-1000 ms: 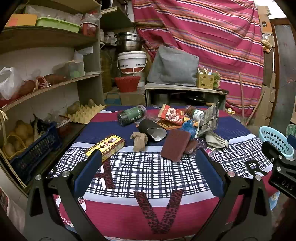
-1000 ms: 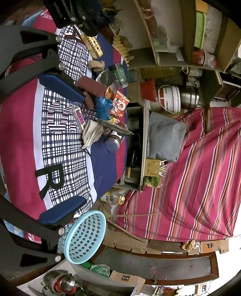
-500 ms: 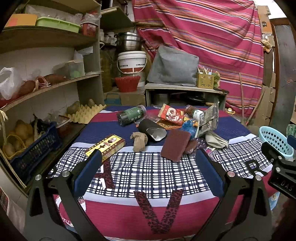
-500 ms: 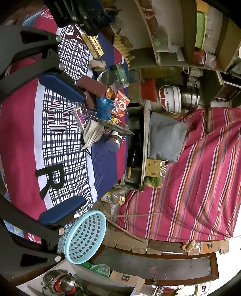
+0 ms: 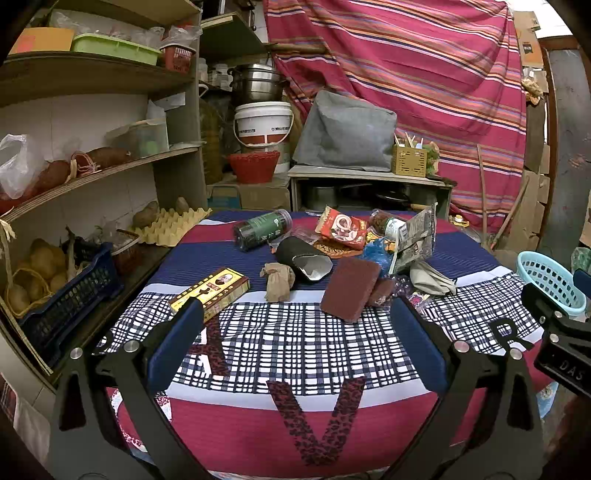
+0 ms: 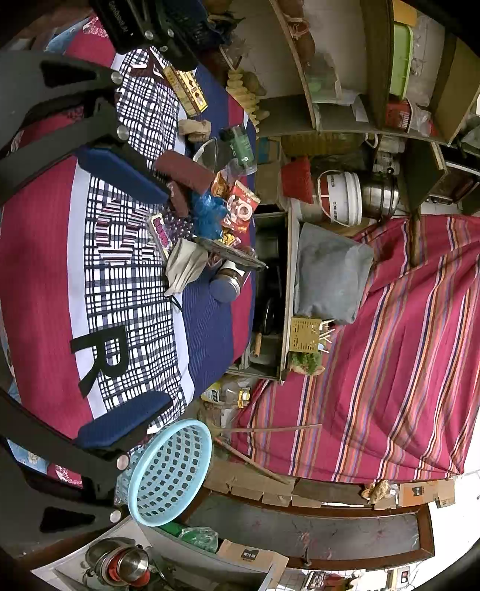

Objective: Collect trash

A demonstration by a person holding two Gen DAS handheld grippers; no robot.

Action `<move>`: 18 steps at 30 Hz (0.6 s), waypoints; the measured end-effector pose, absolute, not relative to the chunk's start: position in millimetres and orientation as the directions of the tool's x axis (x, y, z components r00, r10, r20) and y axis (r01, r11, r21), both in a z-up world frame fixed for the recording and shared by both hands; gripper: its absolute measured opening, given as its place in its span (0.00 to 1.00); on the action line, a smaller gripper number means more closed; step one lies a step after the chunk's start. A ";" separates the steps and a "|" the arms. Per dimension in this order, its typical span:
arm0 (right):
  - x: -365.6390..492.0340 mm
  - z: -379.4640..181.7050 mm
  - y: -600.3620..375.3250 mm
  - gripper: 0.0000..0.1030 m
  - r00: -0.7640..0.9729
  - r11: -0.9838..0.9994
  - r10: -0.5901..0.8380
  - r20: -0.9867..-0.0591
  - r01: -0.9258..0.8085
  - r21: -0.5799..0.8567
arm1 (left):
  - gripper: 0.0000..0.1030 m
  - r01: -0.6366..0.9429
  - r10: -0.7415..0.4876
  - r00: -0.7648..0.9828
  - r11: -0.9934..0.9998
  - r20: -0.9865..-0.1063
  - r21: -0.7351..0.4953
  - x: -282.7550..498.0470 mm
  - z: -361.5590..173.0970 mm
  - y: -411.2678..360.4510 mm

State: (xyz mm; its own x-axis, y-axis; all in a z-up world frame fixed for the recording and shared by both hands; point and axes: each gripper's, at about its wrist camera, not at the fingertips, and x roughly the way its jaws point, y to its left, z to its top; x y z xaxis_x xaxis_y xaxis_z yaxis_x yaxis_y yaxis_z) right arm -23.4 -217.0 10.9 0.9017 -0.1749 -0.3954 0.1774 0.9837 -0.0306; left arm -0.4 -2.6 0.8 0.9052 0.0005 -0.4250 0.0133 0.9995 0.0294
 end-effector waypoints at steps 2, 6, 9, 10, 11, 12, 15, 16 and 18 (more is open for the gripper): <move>-23.1 10.8 -216.8 0.96 0.901 0.984 -0.175 -0.397 0.177 -0.030 | 0.95 0.013 0.001 0.905 0.999 -0.425 0.030 -0.4 0.8 -2.7; -23.3 11.1 -215.9 0.96 0.901 0.984 -0.175 -0.396 0.178 -0.029 | 0.95 0.013 0.001 0.905 0.999 -0.425 0.030 -0.4 0.7 -2.7; -23.2 11.2 -215.8 0.96 0.901 0.984 -0.175 -0.397 0.178 -0.030 | 0.95 0.013 0.001 0.905 0.999 -0.425 0.031 -0.3 0.7 -2.6; -23.0 10.9 -216.0 0.96 0.901 0.984 -0.175 -0.398 0.177 -0.030 | 0.95 0.013 0.001 0.905 0.999 -0.425 0.030 -0.4 0.7 -2.6; -22.9 10.8 -216.1 0.96 0.900 0.984 -0.175 -0.399 0.177 -0.031 | 0.95 0.013 0.001 0.905 0.999 -0.426 0.031 -0.4 0.7 -2.6; -23.1 10.9 -216.4 0.96 0.900 0.983 -0.176 -0.399 0.178 -0.032 | 0.95 0.013 0.001 0.905 0.999 -0.425 0.030 -0.6 0.8 -2.5; -23.3 10.6 -216.6 0.96 0.901 0.983 -0.178 -0.396 0.180 -0.032 | 0.95 0.013 0.001 0.905 0.999 -0.425 0.029 -0.3 0.8 -2.5; -23.2 10.2 -217.5 0.96 0.901 0.983 -0.178 -0.396 0.181 -0.032 | 0.95 0.013 0.001 0.905 0.999 -0.425 0.029 -0.3 0.8 -2.6; -23.3 9.9 -218.1 0.96 0.900 0.983 -0.179 -0.397 0.181 -0.033 | 0.95 0.013 0.001 0.905 0.999 -0.426 0.029 -0.4 0.8 -2.6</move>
